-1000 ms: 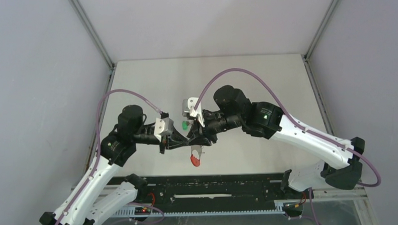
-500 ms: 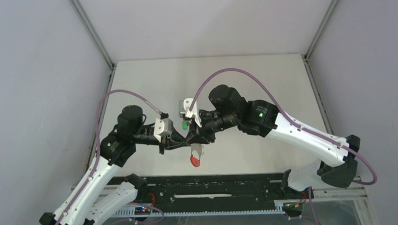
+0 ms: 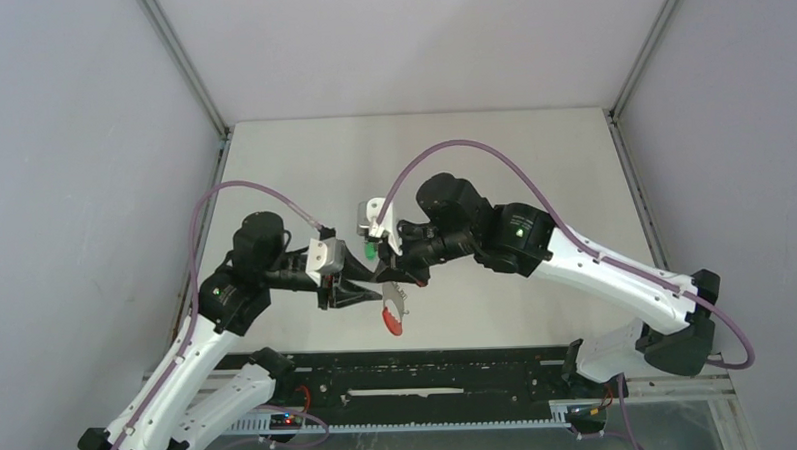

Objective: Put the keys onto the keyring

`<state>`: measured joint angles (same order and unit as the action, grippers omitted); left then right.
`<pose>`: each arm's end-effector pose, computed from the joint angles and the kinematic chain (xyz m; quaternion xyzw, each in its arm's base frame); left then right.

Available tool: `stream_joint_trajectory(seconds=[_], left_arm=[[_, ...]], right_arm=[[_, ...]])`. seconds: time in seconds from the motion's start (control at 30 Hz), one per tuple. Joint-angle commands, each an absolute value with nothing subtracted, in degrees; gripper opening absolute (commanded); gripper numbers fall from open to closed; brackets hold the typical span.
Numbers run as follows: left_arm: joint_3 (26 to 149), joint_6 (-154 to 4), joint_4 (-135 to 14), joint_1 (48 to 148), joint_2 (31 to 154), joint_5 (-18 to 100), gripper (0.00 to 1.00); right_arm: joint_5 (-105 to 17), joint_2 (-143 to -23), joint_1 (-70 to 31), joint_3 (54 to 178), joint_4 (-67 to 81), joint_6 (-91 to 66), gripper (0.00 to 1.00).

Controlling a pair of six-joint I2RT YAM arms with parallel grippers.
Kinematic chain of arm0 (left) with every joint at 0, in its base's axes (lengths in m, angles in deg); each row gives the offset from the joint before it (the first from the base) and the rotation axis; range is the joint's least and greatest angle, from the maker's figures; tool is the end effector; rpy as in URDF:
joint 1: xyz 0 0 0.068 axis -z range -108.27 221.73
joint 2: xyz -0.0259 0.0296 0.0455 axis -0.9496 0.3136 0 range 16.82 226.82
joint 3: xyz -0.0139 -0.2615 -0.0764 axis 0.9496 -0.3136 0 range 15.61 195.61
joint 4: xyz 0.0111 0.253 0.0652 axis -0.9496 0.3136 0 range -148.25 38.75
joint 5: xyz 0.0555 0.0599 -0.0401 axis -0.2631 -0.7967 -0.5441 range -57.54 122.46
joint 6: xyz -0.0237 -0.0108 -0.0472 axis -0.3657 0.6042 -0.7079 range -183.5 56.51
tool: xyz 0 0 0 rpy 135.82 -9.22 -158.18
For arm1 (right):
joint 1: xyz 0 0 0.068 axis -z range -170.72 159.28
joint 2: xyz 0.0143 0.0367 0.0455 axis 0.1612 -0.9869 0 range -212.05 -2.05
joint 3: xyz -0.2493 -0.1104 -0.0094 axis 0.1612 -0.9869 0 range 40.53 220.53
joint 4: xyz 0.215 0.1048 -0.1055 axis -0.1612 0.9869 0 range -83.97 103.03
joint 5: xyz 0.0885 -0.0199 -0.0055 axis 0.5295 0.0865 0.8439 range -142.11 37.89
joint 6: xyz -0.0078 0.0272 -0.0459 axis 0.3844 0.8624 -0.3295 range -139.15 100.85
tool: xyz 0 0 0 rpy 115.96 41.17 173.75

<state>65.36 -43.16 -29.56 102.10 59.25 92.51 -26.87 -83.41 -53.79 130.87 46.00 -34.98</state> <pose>0.1104 -0.1005 0.3489 0.5611 0.5254 -0.4544 0.4501 0.1241 0.2779 0.4173 -0.6227 0.5875 0.3667 0.3642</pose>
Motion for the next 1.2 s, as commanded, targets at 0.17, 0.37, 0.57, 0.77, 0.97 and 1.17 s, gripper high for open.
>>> stream_joint_trajectory(seconds=[0.17, 0.37, 0.57, 0.77, 0.97, 1.17], left_arm=[[67.87, -52.25, -40.62, 102.48, 56.76, 92.79, 0.66], [65.96, -53.0, -39.26, 102.44, 55.57, 92.32, 0.53], [65.35, -56.2, -42.05, 102.49, 55.99, 91.63, 0.39], [64.59, -61.49, -47.14, 102.49, 56.41, 92.87, 0.32], [63.54, -62.2, -47.39, 102.49, 56.16, 95.36, 0.32], [63.59, -63.1, -48.03, 102.42, 55.77, 95.14, 0.3]], right_arm=[[-31.12, -64.29, -51.42, 106.55, 9.79, -21.56, 0.0], [-32.17, -58.0, -52.05, 95.27, -7.83, -15.47, 0.0], [-30.16, -57.16, -52.15, 89.48, -17.11, -10.25, 0.0], [-29.62, -58.4, -52.35, 86.31, -24.09, -6.81, 0.0], [-32.04, -59.97, -53.27, 83.57, -33.38, -4.8, 0.0], [-34.93, -61.81, -55.41, 82.08, -38.16, -4.66, 0.0]])
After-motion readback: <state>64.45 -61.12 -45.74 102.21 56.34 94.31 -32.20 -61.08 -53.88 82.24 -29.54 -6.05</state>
